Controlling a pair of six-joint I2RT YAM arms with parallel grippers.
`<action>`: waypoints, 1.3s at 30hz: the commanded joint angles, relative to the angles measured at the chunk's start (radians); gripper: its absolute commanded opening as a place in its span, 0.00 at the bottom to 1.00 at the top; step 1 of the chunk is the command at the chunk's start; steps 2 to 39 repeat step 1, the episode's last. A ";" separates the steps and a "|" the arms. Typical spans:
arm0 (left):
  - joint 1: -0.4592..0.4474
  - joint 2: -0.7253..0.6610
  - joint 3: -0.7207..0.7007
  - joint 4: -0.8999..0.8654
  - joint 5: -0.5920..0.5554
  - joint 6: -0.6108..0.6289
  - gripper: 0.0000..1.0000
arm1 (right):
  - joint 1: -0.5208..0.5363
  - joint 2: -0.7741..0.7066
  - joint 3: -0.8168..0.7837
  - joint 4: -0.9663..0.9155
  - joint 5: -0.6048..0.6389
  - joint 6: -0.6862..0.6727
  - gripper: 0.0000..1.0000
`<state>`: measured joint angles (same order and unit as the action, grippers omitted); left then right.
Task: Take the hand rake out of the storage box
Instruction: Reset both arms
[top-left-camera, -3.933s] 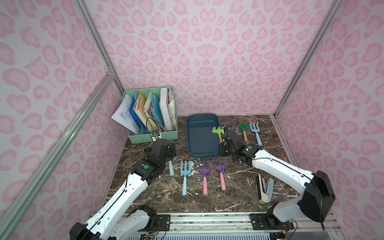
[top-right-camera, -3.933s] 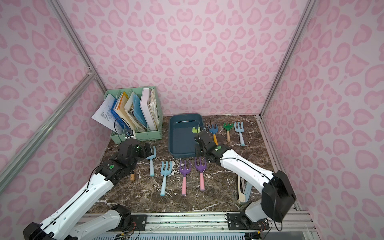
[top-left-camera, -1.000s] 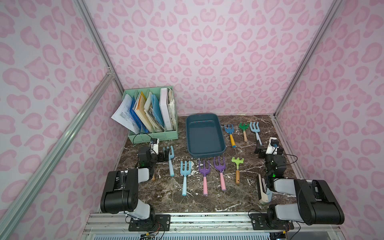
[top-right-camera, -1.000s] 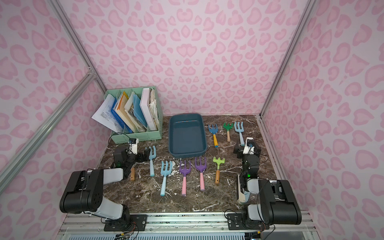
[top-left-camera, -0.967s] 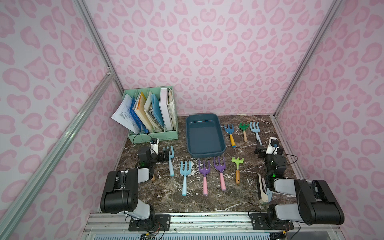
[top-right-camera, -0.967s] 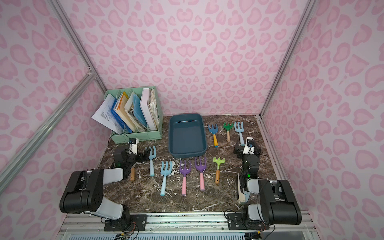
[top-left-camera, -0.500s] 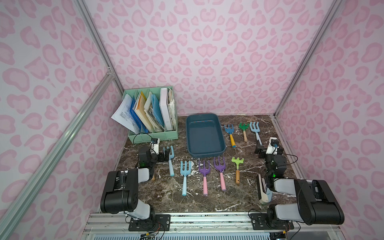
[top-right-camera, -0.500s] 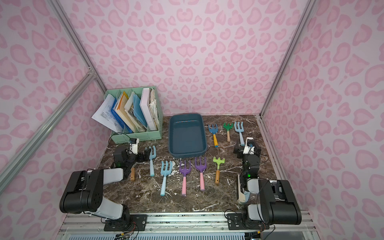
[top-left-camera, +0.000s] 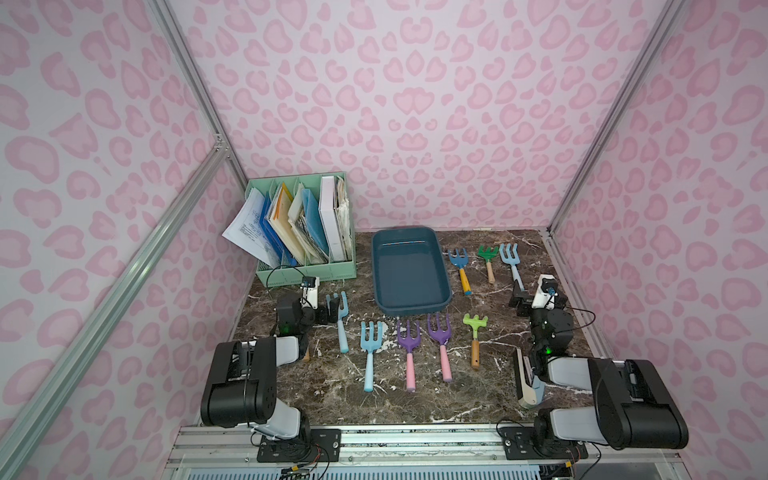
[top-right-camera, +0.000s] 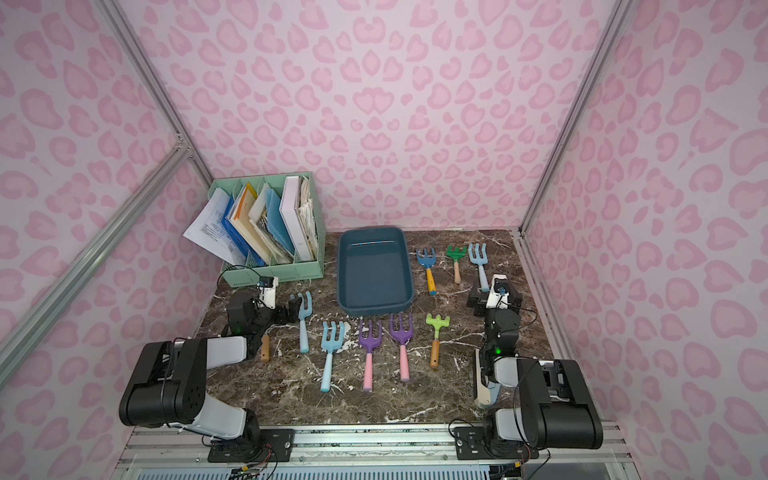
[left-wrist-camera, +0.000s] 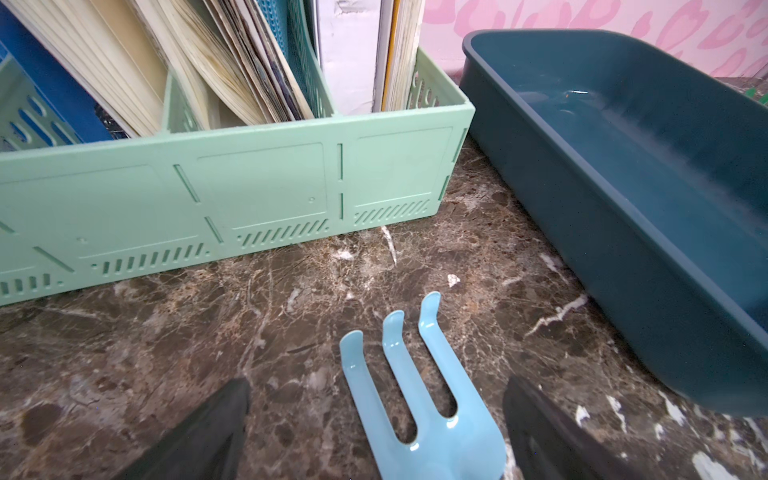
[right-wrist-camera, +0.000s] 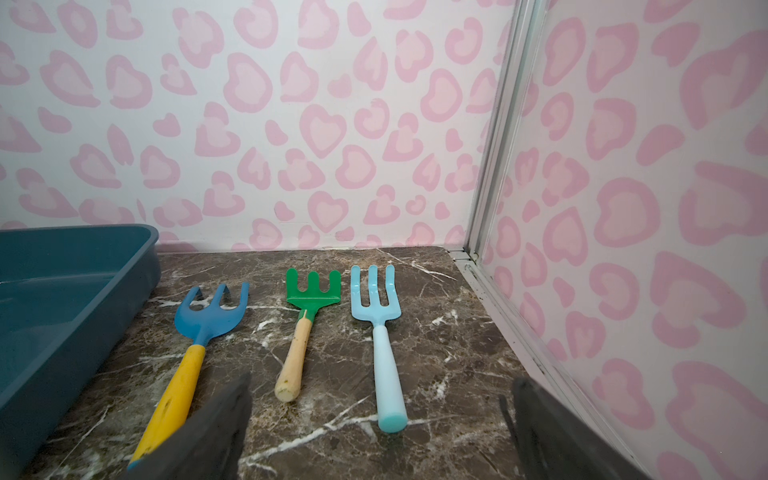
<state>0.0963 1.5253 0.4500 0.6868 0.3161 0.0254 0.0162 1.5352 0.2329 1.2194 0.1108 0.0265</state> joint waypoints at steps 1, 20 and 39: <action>0.001 -0.002 -0.001 0.029 0.005 0.002 0.99 | -0.001 -0.001 0.006 0.015 -0.010 0.007 1.00; 0.001 -0.002 -0.001 0.029 0.005 0.002 0.99 | -0.001 -0.001 0.006 0.015 -0.010 0.007 1.00; 0.001 -0.002 -0.001 0.029 0.005 0.002 0.99 | -0.001 -0.001 0.006 0.015 -0.010 0.007 1.00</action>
